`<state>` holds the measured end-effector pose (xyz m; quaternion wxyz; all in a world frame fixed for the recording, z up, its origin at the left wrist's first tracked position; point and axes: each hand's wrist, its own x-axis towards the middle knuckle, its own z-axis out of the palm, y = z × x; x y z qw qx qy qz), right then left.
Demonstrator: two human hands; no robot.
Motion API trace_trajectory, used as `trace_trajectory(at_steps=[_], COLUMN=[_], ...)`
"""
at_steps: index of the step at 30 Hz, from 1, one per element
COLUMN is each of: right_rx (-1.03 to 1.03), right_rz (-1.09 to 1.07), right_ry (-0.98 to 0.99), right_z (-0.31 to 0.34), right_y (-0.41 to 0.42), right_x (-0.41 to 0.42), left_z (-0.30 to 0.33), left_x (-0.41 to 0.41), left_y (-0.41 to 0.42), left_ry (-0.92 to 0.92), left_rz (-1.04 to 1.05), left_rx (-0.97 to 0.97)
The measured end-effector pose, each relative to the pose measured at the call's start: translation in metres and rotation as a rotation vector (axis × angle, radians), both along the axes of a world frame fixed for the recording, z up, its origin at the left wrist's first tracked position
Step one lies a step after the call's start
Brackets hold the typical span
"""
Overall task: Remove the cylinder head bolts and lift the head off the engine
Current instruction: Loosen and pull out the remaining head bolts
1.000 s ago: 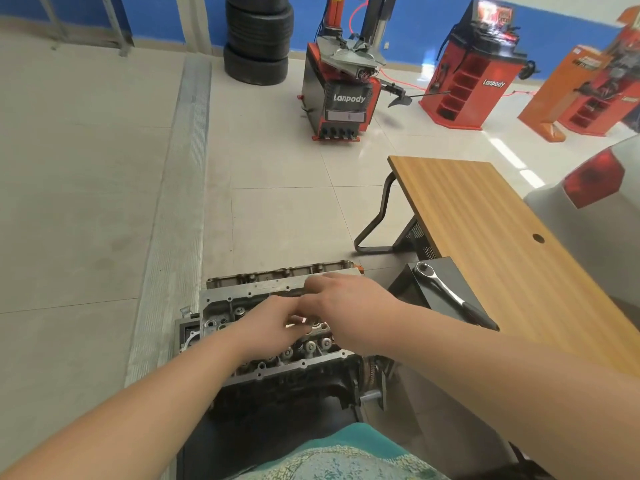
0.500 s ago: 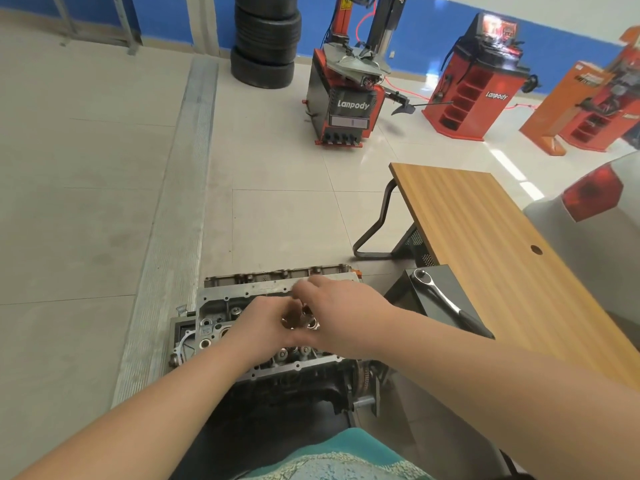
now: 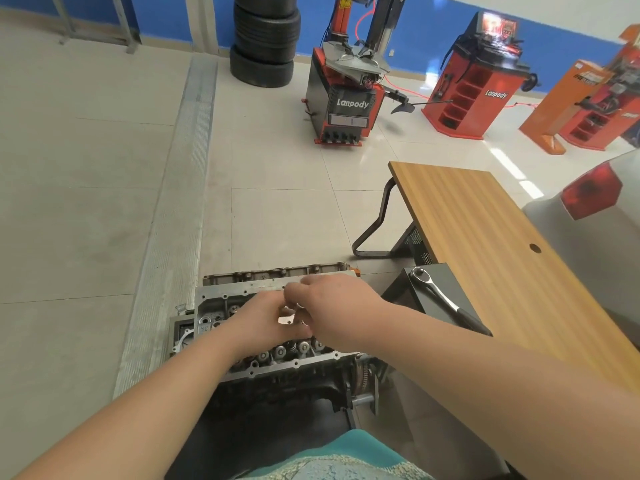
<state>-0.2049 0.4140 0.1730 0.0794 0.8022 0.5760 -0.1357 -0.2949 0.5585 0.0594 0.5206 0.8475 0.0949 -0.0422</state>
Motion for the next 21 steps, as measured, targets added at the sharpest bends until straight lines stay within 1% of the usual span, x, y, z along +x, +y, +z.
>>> trace_trajectory(at_steps=[2, 4, 6, 8, 9, 11, 12, 14, 16, 18, 19, 21], right_rx=[0.008, 0.048, 0.026, 0.007, 0.014, 0.027, 0.046, 0.090, 0.068, 0.000, -0.020, -0.038], right_rz=[0.087, 0.052, -0.055, -0.071, -0.040, 0.019, 0.032, 0.020, -0.072, -0.134, -0.118, -0.043], right_ry=[0.099, 0.170, 0.066, -0.026, -0.018, 0.080, 0.140, 0.182, 0.104, 0.030, 0.010, 0.049], right_z=[0.007, 0.009, 0.005, 0.000, 0.000, 0.005, 0.007, 0.009, 0.007, 0.004, 0.004, 0.008], right_y=[-0.005, -0.006, -0.003, -0.001, -0.003, -0.007, -0.009, -0.011, -0.008, -0.002, 0.000, 0.000], right_x=[0.005, 0.004, -0.001, -0.002, -0.001, 0.003, 0.006, 0.008, 0.005, 0.001, 0.000, 0.001], left_z=[-0.001, 0.001, 0.004, 0.007, 0.006, 0.003, 0.001, -0.001, 0.000, 0.003, 0.004, 0.001], left_x=[-0.002, -0.001, 0.002, 0.004, 0.003, -0.002, -0.004, -0.005, -0.001, 0.002, 0.003, 0.002], left_y=[0.002, 0.001, -0.003, -0.006, -0.005, 0.000, 0.003, 0.006, 0.006, 0.003, 0.003, 0.006], left_ry=[0.085, 0.123, 0.067, 0.000, -0.003, 0.026, 0.034, 0.025, -0.005, -0.035, -0.032, 0.000], left_rz=[-0.060, -0.041, 0.026, 0.034, 0.015, -0.028, -0.031, 0.015, 0.067, 0.052, 0.023, -0.024], left_rx=[0.019, 0.018, 0.056, 0.054, 0.037, 0.019, 0.023, 0.041, 0.077, 0.093, 0.079, 0.028])
